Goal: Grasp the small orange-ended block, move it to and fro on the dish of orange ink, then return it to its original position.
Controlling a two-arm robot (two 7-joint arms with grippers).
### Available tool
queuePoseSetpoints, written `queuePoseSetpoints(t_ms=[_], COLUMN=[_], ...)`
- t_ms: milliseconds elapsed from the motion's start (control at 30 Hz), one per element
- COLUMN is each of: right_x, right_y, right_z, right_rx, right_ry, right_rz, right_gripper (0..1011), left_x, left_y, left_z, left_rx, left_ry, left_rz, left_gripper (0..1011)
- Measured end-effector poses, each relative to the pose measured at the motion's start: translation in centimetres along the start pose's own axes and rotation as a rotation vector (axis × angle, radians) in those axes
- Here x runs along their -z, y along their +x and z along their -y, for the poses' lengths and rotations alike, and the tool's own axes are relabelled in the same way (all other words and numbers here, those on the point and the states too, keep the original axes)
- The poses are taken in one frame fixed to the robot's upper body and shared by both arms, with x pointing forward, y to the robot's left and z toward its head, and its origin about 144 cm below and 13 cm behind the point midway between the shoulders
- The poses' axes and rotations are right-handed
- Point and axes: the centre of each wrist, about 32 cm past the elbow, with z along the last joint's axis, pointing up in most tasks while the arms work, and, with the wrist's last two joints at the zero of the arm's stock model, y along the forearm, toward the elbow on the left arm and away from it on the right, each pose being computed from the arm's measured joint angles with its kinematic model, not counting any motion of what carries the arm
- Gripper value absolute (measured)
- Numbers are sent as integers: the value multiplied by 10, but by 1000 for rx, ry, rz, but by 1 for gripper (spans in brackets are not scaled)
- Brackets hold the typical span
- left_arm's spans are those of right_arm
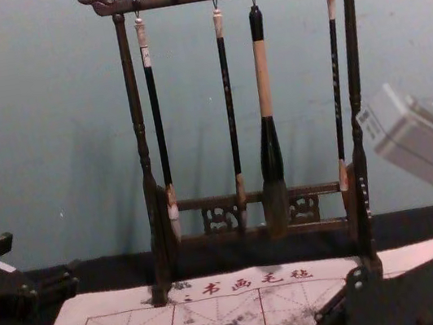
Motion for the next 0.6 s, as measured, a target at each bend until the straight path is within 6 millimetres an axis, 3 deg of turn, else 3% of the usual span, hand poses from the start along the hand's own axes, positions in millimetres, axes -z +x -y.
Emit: queuePoseSetpoints(t_ms=[600], right_x=[-2], right_y=[-5], right_z=[-8], right_rx=[-32], right_ry=[13], right_rz=[1], right_gripper=[139], left_x=[0], left_y=[0], left_z=[0], left_rx=[0], left_ry=[0], left_rz=[0], left_gripper=[1001])
